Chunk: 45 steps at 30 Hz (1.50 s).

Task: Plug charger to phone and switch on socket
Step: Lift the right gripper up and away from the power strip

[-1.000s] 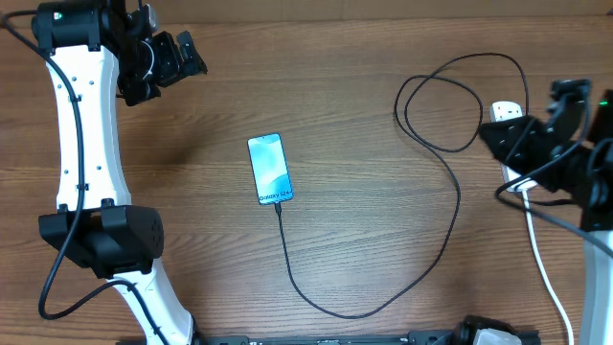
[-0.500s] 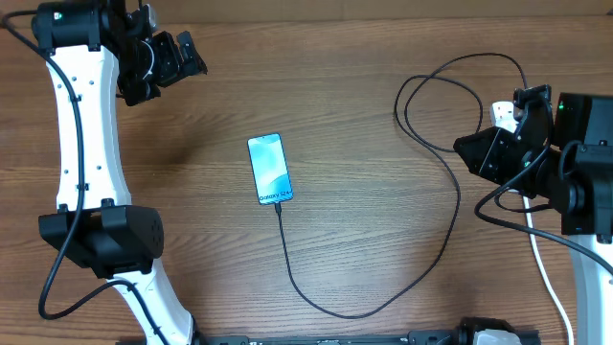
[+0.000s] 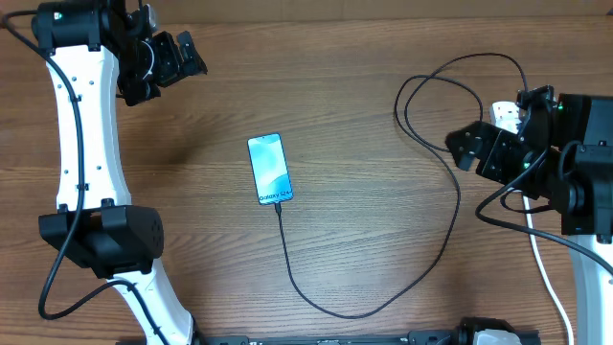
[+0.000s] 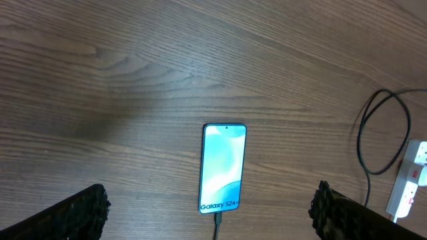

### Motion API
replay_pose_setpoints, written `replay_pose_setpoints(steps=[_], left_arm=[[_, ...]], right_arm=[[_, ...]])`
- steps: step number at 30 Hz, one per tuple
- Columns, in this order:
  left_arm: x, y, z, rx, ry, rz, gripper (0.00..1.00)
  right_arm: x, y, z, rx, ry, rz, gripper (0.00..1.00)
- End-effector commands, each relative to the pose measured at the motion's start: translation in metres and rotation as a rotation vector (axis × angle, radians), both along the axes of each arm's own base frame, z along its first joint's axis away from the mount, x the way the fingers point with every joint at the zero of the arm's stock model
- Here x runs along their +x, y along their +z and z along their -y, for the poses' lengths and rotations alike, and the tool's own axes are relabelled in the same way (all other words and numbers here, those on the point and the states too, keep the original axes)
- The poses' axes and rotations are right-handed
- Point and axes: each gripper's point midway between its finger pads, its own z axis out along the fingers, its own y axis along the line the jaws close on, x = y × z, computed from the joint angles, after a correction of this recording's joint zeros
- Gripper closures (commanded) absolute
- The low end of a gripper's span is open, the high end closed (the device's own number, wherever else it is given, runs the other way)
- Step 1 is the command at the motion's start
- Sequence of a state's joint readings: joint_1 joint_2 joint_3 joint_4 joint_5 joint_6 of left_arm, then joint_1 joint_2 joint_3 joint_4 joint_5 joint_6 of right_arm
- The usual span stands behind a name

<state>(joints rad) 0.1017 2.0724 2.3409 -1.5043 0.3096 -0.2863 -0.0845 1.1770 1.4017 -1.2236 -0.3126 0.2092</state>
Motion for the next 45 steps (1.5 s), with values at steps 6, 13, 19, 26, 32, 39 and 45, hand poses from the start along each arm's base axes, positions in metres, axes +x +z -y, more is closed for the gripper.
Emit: replay_pose_setpoints(steps=[6, 13, 19, 26, 32, 39, 45], left_arm=[[-0.001, 0.007, 0.001, 0.005, 0.007, 0.014, 0.00], [-0.001, 0.007, 0.001, 0.005, 0.007, 0.014, 0.00], [-0.001, 0.007, 0.001, 0.005, 0.007, 0.014, 0.00], [-0.001, 0.007, 0.001, 0.005, 0.007, 0.014, 0.00], [-0.001, 0.007, 0.001, 0.005, 0.007, 0.014, 0.00], [-0.001, 0.007, 0.001, 0.005, 0.007, 0.014, 0.00], [-0.001, 0.007, 0.001, 0.005, 0.007, 0.014, 0.00]], right_arm=[[0.000, 0.005, 0.005, -0.029, -0.013, 0.017, 0.00], [0.000, 0.002, 0.014, -0.106, -0.004, 0.021, 0.00], [0.011, 0.011, 0.013, -0.139, 0.040, 0.095, 0.00], [0.018, 0.039, 0.003, -0.221, 0.136, 0.301, 0.00], [0.011, 0.039, 0.001, -0.274, 0.127, 0.482, 0.00], [-0.003, 0.015, -0.001, -0.308, 0.109, 0.661, 0.00], [-0.014, -0.010, -0.003, -0.319, 0.089, 0.811, 0.00]])
